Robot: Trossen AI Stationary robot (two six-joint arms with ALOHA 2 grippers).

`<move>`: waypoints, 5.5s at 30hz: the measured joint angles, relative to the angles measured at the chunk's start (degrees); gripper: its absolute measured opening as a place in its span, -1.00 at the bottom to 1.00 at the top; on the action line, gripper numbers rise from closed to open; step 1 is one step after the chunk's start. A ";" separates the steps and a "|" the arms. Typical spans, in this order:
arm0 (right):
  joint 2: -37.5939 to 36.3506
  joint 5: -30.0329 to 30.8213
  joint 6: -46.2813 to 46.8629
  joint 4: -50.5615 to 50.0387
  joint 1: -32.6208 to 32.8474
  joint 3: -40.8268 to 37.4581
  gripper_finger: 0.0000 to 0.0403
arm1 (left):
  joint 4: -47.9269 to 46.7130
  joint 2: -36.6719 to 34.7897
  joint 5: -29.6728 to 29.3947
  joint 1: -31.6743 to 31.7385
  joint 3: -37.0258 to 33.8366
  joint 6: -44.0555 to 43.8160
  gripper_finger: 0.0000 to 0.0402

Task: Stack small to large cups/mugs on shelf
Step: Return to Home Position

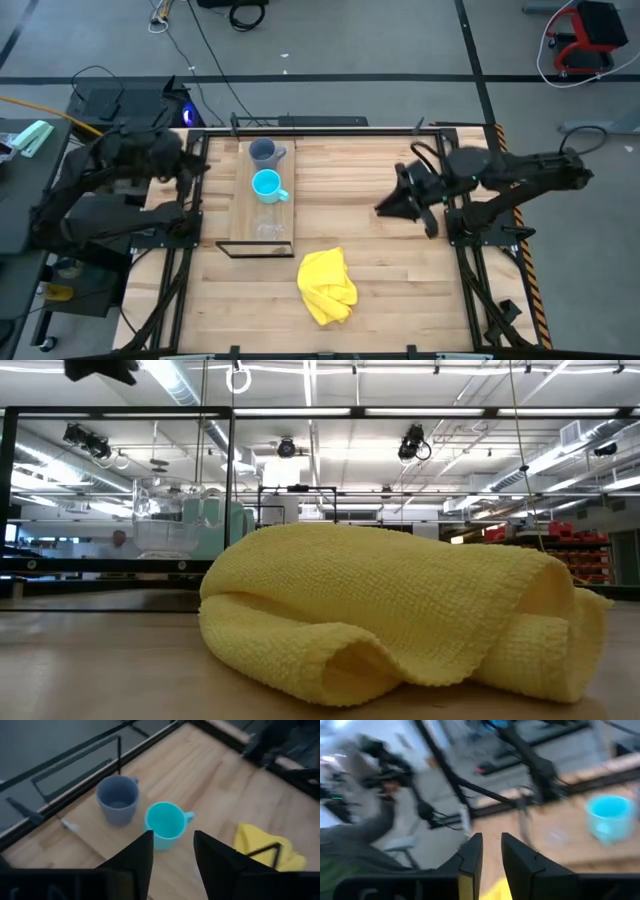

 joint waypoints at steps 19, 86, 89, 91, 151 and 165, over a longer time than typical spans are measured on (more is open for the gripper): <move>-10.88 -6.96 -0.44 52.78 6.28 -32.82 -0.62 | 25.82 -36.35 19.44 -3.69 -27.58 1.84 -0.24; -53.95 -6.46 -10.99 56.63 -0.73 -63.67 -0.62 | 75.51 -38.47 13.08 -4.84 -59.58 3.40 -0.27; -53.95 -6.21 -9.86 55.75 -0.70 -64.87 -0.62 | 76.53 -38.47 13.04 -4.87 -61.52 3.23 -0.25; -53.97 -5.59 -8.88 55.03 -0.72 -65.74 -0.62 | 76.71 -38.47 13.00 -4.85 -63.07 2.96 -0.24; -53.84 -4.08 -5.05 25.05 -0.71 -65.65 -0.62 | 71.65 -38.31 3.11 -4.86 -71.14 7.77 -0.29; -53.84 -4.08 -5.05 25.06 -0.72 -65.65 -0.62 | 71.71 -38.31 3.06 -4.85 -71.16 7.78 -0.25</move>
